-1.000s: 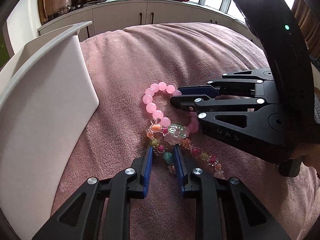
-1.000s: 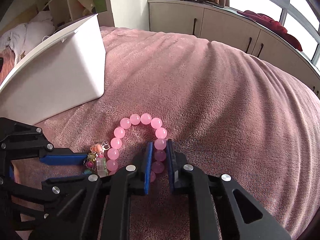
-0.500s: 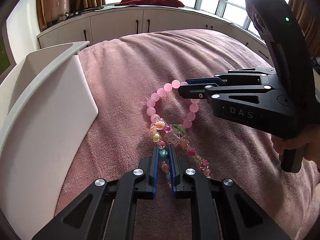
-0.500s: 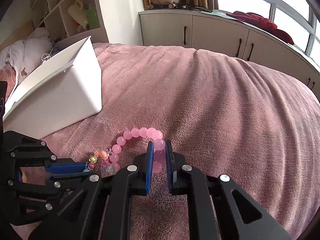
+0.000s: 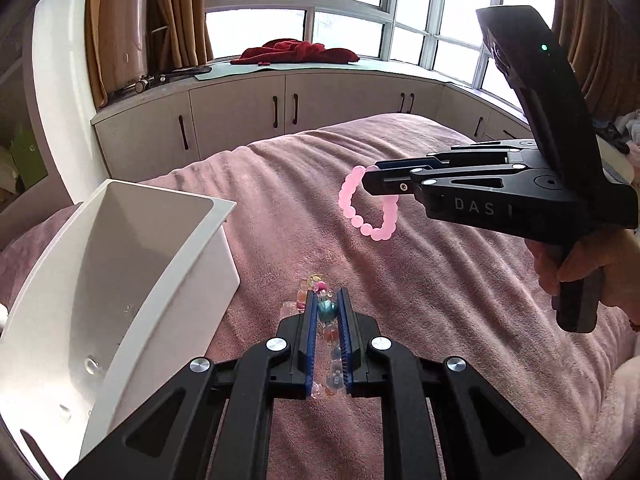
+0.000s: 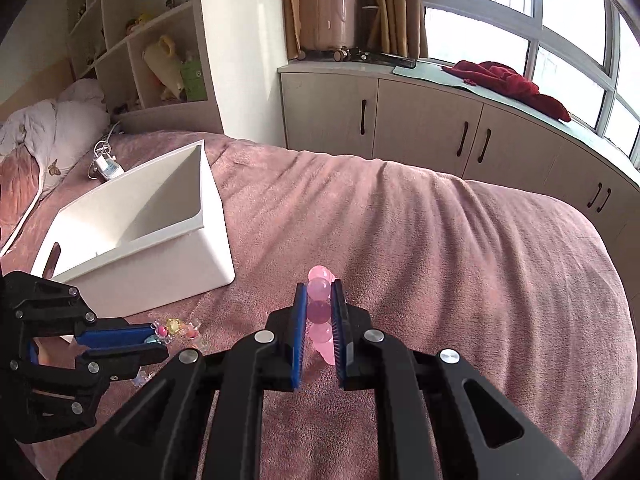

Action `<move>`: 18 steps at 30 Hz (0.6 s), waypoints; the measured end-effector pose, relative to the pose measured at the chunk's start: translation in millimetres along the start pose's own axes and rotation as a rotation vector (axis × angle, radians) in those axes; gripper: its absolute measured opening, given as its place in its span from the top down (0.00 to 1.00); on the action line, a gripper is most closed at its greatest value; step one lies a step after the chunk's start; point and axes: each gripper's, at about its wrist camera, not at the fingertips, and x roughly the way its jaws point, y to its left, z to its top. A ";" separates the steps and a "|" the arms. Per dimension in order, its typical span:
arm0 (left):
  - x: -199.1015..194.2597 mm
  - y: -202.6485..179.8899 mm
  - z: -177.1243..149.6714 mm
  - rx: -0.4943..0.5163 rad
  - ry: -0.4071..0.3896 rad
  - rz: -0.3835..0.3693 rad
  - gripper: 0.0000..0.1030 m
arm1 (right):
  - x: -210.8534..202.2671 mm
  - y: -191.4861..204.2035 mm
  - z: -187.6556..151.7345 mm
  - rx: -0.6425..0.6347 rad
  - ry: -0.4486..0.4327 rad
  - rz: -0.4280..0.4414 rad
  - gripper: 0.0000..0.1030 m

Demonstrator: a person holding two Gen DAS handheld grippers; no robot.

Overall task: Organize jewelry
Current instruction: 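Carry both bracelets over the white box and open the left tool to drop its bracelet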

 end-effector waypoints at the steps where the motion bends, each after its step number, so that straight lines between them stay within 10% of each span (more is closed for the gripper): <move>1: -7.7 1.7 0.6 -0.001 -0.011 0.005 0.86 | -5.5 2.7 2.9 -0.002 -0.007 0.000 0.88; 18: -123.1 46.5 13.9 -0.052 -0.177 0.077 0.86 | -84.5 75.7 48.6 -0.087 -0.120 -0.022 0.88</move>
